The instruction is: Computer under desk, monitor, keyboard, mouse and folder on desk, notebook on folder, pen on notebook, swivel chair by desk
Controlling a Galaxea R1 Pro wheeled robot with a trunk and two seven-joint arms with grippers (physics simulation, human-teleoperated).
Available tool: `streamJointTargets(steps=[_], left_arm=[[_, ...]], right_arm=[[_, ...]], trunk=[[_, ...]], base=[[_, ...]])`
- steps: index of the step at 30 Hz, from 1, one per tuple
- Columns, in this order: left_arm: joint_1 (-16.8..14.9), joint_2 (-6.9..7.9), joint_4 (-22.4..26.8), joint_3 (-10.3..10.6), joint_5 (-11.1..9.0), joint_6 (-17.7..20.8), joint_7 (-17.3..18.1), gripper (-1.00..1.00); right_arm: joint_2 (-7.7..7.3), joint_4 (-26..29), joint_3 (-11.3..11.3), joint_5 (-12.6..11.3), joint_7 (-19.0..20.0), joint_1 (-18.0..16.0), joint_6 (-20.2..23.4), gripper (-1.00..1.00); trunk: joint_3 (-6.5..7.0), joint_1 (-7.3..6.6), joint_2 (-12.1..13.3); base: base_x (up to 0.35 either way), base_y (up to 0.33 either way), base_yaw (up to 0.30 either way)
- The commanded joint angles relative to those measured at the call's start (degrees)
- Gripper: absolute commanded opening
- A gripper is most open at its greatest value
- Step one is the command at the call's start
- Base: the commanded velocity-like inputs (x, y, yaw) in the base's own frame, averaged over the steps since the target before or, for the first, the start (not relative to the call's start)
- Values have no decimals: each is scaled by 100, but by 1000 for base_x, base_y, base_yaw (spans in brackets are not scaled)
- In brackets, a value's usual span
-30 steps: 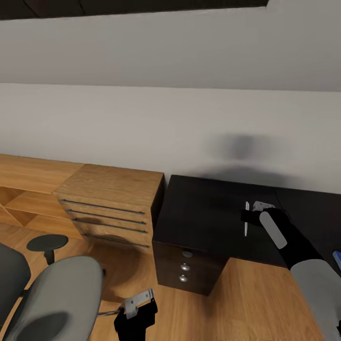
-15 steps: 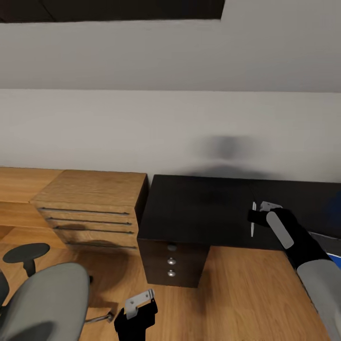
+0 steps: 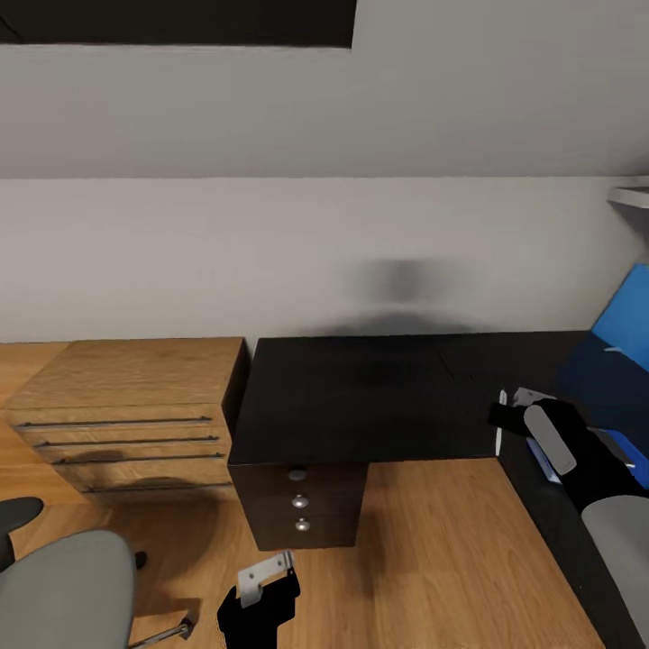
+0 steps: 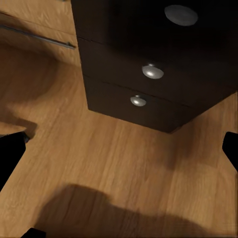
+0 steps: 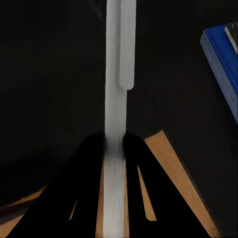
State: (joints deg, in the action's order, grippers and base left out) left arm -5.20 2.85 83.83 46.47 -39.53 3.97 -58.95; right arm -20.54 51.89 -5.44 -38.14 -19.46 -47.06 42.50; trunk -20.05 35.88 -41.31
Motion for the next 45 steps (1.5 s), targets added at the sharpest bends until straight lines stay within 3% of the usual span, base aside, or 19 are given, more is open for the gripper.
streamJointTargets(steps=[1, 14, 17, 24, 31, 36, 38, 45], left_arm=[[-7, 5, 10, 11, -8, 42, -37, 100], [-7, -5, -32, 11, -26, 55, -30, 100], [-7, -51, -483, 26, -23, 53, -16, 100], [-7, -592, -1797, 18, 5, 18, -21, 100], [-7, -689, -2541, -26, 24, -20, 140, 100], [-7, -840, -2435, -35, 94, -148, 152, 100], [-7, -863, -2371, -63, 136, -82, 87, 100], [-7, -847, -2147, -75, 364, 27, 38, 100]], right_arm=[[-8, 4, -22, -68, -49, -5, 4, -100], [-4, -3, -24, -53, -57, -5, -8, -100], [-3, -3, -25, -52, -58, -5, -9, -100], [-3, -2, -26, -45, -53, -5, -5, -100], [17, -3, -37, -41, -36, -5, -12, -100], [178, -163, 118, -1, -26, -17, -48, -100], [243, -104, 49, 61, -73, -15, -2, -100], [252, -116, -69, 99, -90, -14, -52, -100]], trunk=[[-4, 2, -7], [47, 2, -7], [58, 2, -7], [82, 2, -7], [87, 2, -7], [86, 2, -7], [86, 2, -7], [86, 2, -7]], base=[[0, 0, -271], [0, 0, -271], [0, 0, -271], [0, 0, -251], [0, 0, -52], [0, 0, 0], [0, 0, 0], [0, 0, 0]])
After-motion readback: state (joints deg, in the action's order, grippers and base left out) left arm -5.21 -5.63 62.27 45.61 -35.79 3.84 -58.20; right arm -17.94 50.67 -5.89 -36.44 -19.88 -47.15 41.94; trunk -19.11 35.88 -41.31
